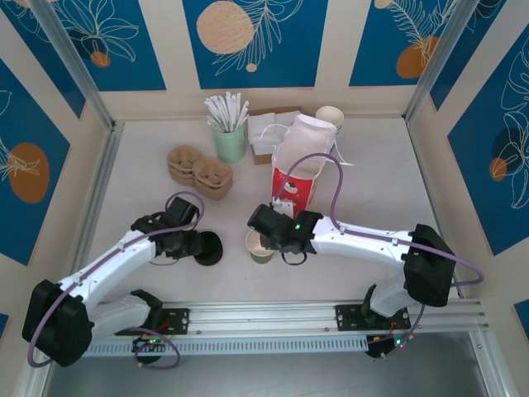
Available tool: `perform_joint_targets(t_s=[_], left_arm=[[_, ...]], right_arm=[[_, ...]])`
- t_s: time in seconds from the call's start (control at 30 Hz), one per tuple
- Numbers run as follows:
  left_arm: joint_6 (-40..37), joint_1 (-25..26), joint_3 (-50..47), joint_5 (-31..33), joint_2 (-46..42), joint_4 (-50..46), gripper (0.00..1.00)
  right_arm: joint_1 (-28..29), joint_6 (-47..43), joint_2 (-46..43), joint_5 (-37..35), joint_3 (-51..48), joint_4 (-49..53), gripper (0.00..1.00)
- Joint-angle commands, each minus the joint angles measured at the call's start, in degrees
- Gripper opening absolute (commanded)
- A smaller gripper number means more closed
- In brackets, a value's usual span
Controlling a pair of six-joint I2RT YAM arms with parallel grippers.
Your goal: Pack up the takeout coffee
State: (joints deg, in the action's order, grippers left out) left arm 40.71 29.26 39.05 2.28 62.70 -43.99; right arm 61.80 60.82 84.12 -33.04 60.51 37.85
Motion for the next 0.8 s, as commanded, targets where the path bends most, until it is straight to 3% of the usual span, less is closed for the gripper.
perform_joint_targets(t_s=[0.0,0.43,0.77], left_arm=[[1.3,1.0,1.9,2.8,-1.1,-2.9,0.36],[1.4,2.0,2.9,3.2,-0.2,-3.0,0.23],[1.3,2.5,3.1,2.7,0.7,-2.3,0.22]], right_arm=[[-0.3,-0.3,-2.3,-1.5,2.0,2.1,0.37],[-0.7,-0.7,-5.8,-2.5,1.8,3.8,0.37],[-0.8,-0.5,-7.8,-2.8,1.5,4.4,0.37]])
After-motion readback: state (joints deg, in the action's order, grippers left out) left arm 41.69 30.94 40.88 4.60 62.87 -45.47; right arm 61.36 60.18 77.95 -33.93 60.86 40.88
